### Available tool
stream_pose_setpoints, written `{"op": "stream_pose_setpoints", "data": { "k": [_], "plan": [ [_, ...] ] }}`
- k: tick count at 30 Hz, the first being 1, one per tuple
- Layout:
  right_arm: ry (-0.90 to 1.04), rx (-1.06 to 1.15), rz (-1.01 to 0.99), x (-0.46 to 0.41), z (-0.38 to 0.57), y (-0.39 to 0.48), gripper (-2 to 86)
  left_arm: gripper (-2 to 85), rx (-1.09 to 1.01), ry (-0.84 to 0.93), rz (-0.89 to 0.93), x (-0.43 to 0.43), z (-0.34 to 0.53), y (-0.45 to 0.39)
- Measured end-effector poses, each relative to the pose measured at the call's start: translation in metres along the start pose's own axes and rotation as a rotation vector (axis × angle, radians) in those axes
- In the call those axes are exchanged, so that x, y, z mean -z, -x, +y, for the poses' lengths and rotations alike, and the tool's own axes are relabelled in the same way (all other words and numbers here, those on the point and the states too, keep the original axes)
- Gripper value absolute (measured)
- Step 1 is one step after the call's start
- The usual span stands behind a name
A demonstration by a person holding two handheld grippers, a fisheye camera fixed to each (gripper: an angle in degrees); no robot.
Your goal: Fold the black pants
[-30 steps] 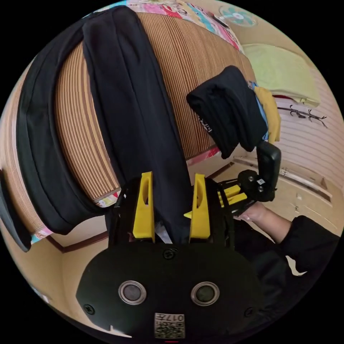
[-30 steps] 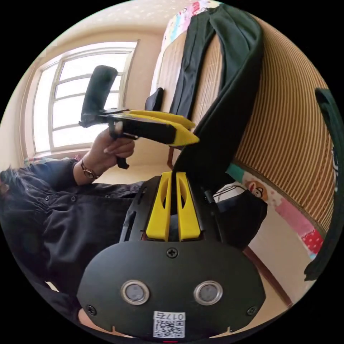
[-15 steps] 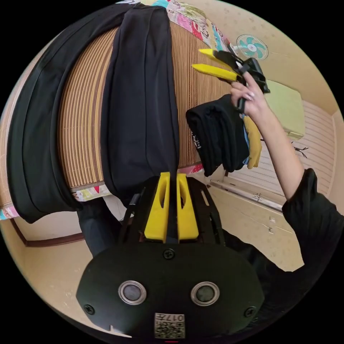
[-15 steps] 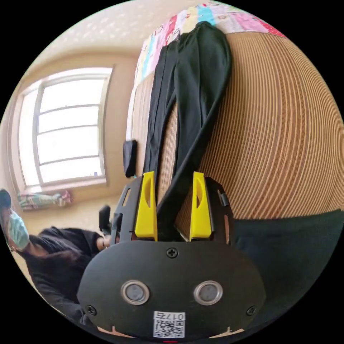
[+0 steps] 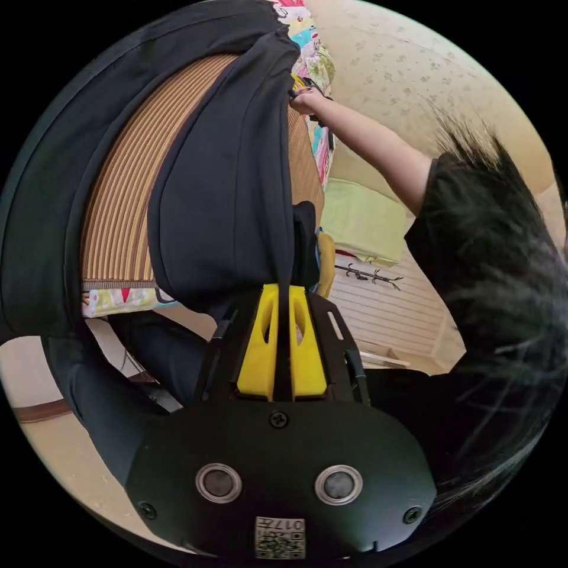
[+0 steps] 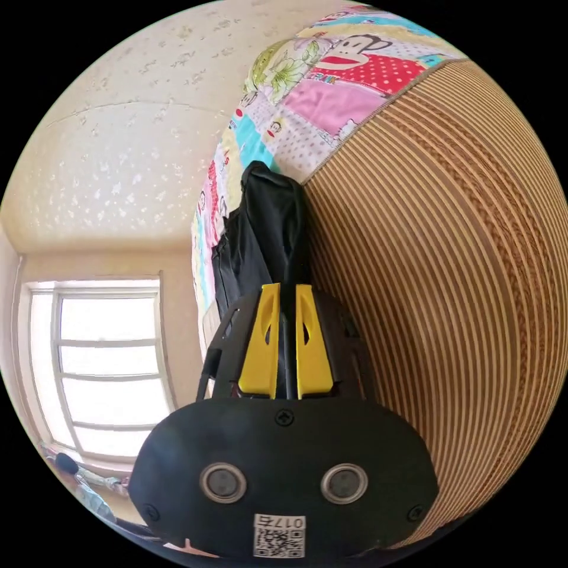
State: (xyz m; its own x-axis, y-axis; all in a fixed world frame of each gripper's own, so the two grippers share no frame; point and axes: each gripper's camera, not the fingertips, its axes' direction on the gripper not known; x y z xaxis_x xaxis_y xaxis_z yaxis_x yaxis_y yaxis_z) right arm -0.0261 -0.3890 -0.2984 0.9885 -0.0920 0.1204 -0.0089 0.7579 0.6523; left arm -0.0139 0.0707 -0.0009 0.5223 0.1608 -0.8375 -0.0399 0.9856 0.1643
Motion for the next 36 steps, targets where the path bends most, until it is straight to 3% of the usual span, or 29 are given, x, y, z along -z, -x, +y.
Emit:
{"op": "stream_pose_setpoints", "data": {
  "k": [5, 7, 11, 15, 17, 21, 26, 32, 36],
  "plan": [
    [0.057, 0.102, -0.513, -0.080, 0.037, 0.049, 3.7, 2.9, 0.113, -0.083, 0.215, 0.096, 0.017, 0.043],
    [0.102, 0.116, -0.549, -0.122, 0.055, 0.071, 3.8, 2.9, 0.162, -0.119, 0.280, 0.132, 0.024, 0.066],
    [0.231, 0.067, -0.428, -0.226, 0.091, 0.081, 5.4, 3.3, 0.279, -0.234, 0.263, 0.204, 0.035, 0.124],
    [0.340, 0.060, -0.440, -0.263, 0.136, 0.067, 7.7, 4.4, 0.348, -0.248, 0.066, 0.249, 0.030, 0.160],
    [0.473, 0.176, -0.409, -0.258, 0.166, 0.076, 8.1, 6.0, 0.355, -0.193, 0.003, 0.257, 0.023, 0.168],
    [0.690, 0.463, -0.060, -0.196, 0.281, 0.078, 9.1, 9.6, 0.314, -0.130, -0.113, 0.262, 0.009, 0.164],
    [0.722, 0.377, 0.242, -0.121, 0.417, 0.018, 9.3, 8.5, 0.233, 0.020, -0.347, 0.246, -0.010, 0.145],
    [0.799, 0.199, 0.172, -0.118, 0.529, -0.012, 8.7, 3.7, 0.105, 0.127, -0.449, 0.231, -0.015, 0.123],
    [0.769, 0.193, 0.158, -0.113, 0.551, -0.014, 3.9, 2.4, -0.053, 0.172, -0.319, 0.227, -0.005, 0.108]
  ]
}}
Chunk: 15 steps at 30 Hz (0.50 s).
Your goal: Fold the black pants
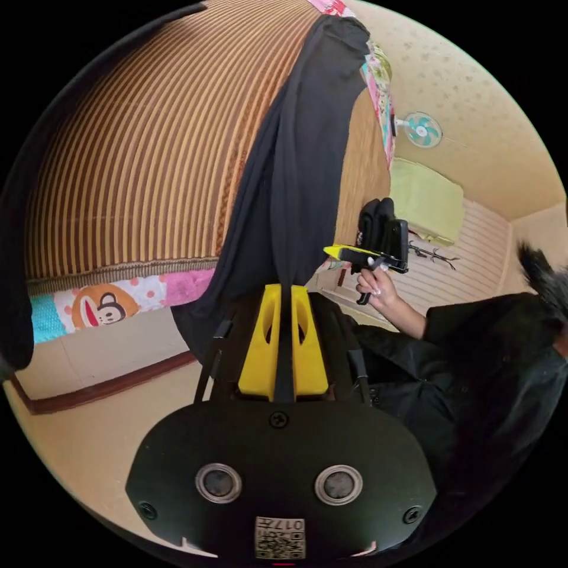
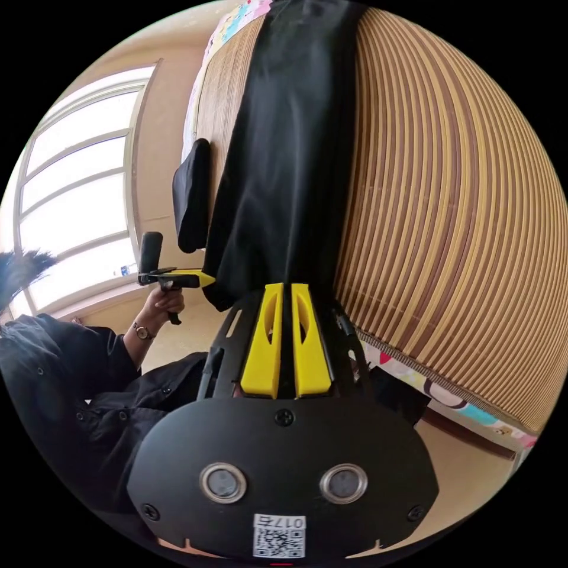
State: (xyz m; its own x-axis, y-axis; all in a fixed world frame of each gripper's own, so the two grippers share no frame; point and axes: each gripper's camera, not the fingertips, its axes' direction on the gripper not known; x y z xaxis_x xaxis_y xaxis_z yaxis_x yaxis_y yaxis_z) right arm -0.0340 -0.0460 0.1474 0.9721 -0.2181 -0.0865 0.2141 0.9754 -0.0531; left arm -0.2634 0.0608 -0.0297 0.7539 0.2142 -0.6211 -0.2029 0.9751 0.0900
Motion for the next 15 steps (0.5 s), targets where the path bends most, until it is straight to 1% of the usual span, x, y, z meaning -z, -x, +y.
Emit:
{"op": "stream_pose_setpoints", "data": {
  "k": [2, 3, 5, 7, 8, 9, 11, 12, 14, 15],
  "plan": [
    [-0.032, -0.006, -0.011, 0.002, 0.006, -0.003, 3.1, 2.4, -0.019, -0.001, -0.042, 0.000, 0.007, 0.000],
    [-0.034, -0.020, 0.036, 0.001, 0.008, -0.008, 2.8, 2.7, 0.030, 0.015, -0.114, -0.004, 0.010, 0.006],
    [-0.023, -0.035, 0.111, -0.005, 0.007, -0.017, 2.7, 3.5, 0.102, 0.052, -0.153, -0.014, 0.011, 0.016],
    [-0.027, -0.047, 0.065, -0.008, 0.006, -0.025, 3.0, 4.1, 0.156, 0.077, -0.222, -0.021, 0.011, 0.018],
    [-0.037, -0.039, 0.014, -0.008, 0.005, -0.028, 3.5, 5.1, 0.185, 0.090, -0.310, -0.021, 0.010, 0.015],
    [-0.051, -0.029, 0.001, -0.006, 0.005, -0.028, 4.1, 6.1, 0.179, 0.077, -0.379, -0.018, 0.010, 0.008],
    [-0.081, -0.046, 0.036, -0.003, 0.005, -0.029, 5.4, 7.3, 0.153, 0.001, -0.421, -0.008, 0.011, -0.005],
    [-0.107, -0.052, 0.046, 0.000, 0.004, -0.031, 6.3, 7.7, 0.125, -0.067, -0.412, 0.000, 0.010, -0.015],
    [-0.126, -0.056, 0.039, 0.000, -0.001, -0.033, 7.2, 7.6, 0.066, -0.144, -0.395, 0.008, 0.005, -0.027],
    [-0.113, -0.052, 0.020, -0.005, -0.008, -0.036, 7.4, 7.5, 0.023, -0.149, -0.388, 0.008, -0.003, -0.030]
  ]
}}
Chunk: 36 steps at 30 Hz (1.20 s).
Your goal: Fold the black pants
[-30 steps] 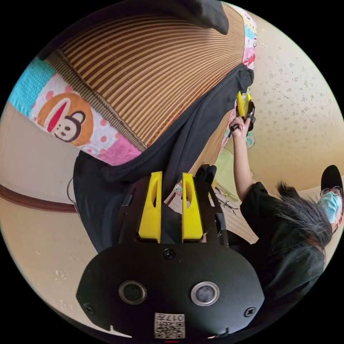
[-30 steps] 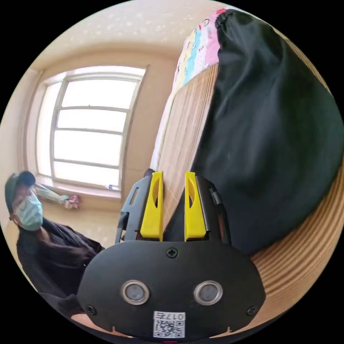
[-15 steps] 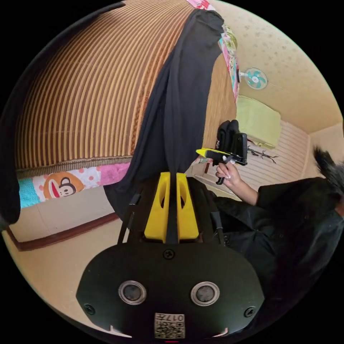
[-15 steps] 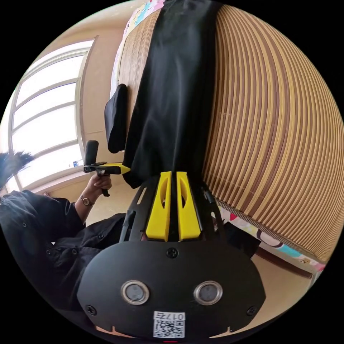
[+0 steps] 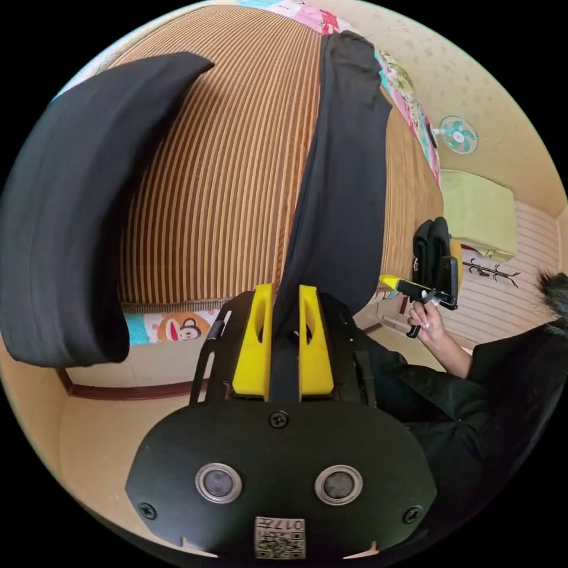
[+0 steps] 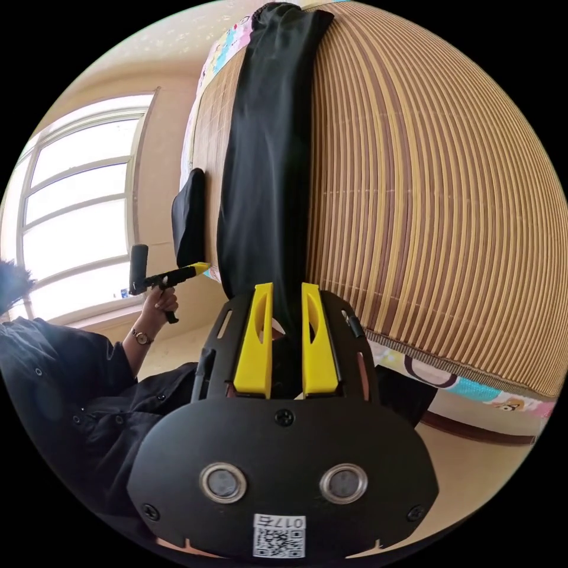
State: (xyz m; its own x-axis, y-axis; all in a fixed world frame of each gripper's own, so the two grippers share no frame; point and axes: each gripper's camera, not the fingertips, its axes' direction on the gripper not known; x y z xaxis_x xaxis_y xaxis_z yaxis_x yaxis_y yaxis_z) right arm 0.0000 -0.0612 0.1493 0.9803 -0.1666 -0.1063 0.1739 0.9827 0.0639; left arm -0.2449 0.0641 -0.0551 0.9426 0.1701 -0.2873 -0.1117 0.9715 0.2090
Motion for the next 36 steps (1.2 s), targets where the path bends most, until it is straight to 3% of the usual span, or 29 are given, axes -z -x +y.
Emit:
{"op": "stream_pose_setpoints", "data": {
  "k": [6, 10, 15, 16, 21, 25, 27, 32, 36],
  "plan": [
    [0.087, 0.057, 0.036, -0.023, -0.023, -0.002, 5.7, 7.0, -0.082, 0.176, 0.098, -0.053, -0.029, -0.011],
    [0.147, 0.159, 0.091, -0.010, -0.009, 0.003, 3.7, 4.3, -0.111, 0.150, 0.084, -0.060, 0.001, -0.034],
    [0.377, 0.149, 0.055, -0.012, 0.031, -0.028, 3.8, 5.2, -0.093, 0.383, -0.058, -0.102, 0.044, -0.053],
    [0.365, 0.146, 0.032, -0.006, 0.033, -0.032, 4.0, 6.2, -0.085, 0.375, -0.053, -0.100, 0.046, -0.052],
    [0.075, 0.032, -0.117, 0.056, 0.003, -0.074, 8.3, 10.5, -0.034, 0.010, 0.230, -0.044, 0.024, -0.022],
    [0.018, 0.054, -0.230, 0.056, -0.044, -0.089, 10.6, 12.8, -0.046, 0.039, 0.330, -0.045, -0.022, 0.001],
    [0.066, 0.100, -0.297, 0.039, -0.074, -0.087, 9.5, 10.9, -0.108, 0.141, 0.390, -0.063, -0.046, -0.002],
    [0.098, 0.128, -0.399, 0.023, -0.081, -0.074, 5.4, 4.9, -0.095, 0.175, 0.340, -0.075, -0.040, -0.013],
    [-0.024, 0.170, -0.566, 0.072, -0.021, -0.050, 2.8, 3.9, -0.239, 0.058, 0.666, -0.032, 0.009, -0.036]
  ]
}}
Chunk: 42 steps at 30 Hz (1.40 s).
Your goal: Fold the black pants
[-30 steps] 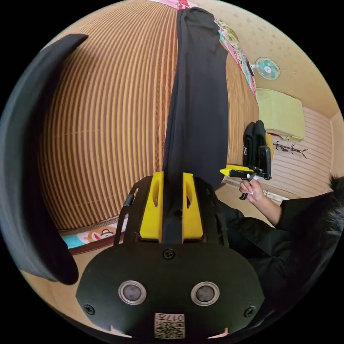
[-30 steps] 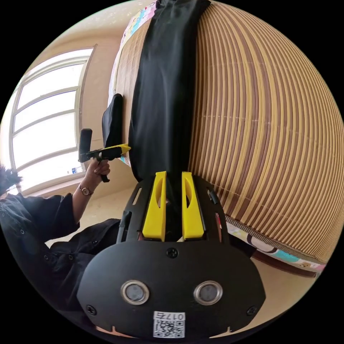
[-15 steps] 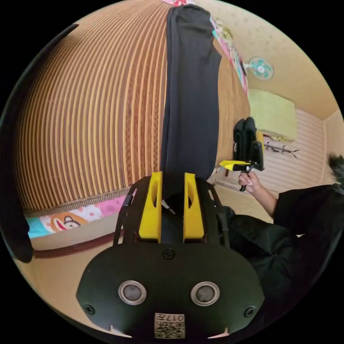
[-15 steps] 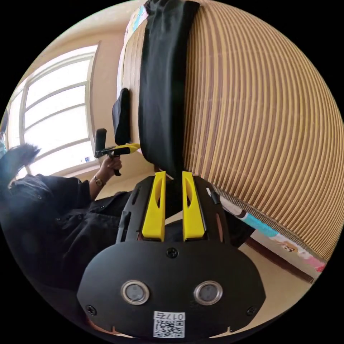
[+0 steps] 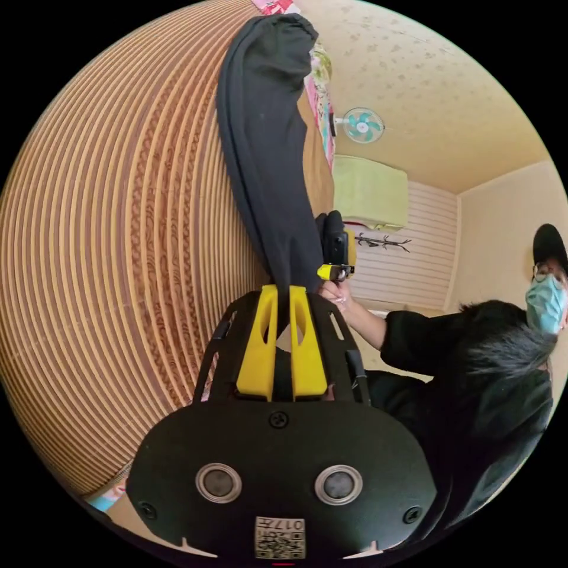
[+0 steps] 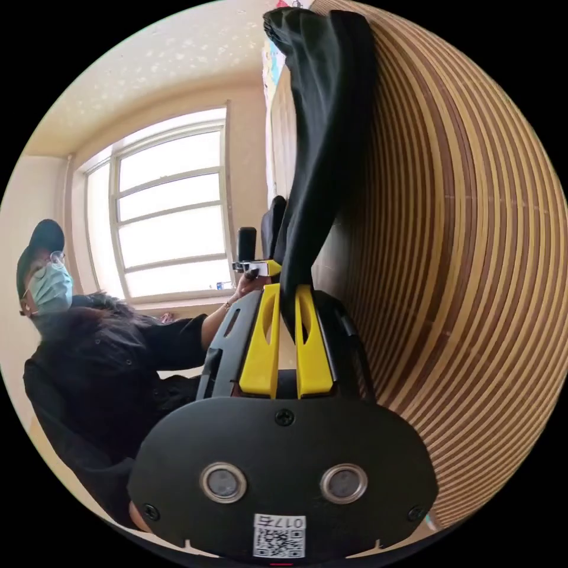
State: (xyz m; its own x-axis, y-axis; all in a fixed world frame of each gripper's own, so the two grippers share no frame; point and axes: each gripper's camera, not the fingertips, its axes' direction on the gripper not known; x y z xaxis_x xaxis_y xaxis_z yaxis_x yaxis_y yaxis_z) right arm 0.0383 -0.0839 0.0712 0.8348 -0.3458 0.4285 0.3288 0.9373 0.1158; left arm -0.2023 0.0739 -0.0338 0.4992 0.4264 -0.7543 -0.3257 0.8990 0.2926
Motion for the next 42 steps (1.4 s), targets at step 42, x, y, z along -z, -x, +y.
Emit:
{"op": "stream_pose_setpoints", "data": {
  "k": [42],
  "plan": [
    [-0.115, -0.295, 0.397, 0.025, 0.100, 0.097, 12.3, 14.3, 0.176, 0.207, -0.431, -0.119, -0.035, -0.069]
  ]
}}
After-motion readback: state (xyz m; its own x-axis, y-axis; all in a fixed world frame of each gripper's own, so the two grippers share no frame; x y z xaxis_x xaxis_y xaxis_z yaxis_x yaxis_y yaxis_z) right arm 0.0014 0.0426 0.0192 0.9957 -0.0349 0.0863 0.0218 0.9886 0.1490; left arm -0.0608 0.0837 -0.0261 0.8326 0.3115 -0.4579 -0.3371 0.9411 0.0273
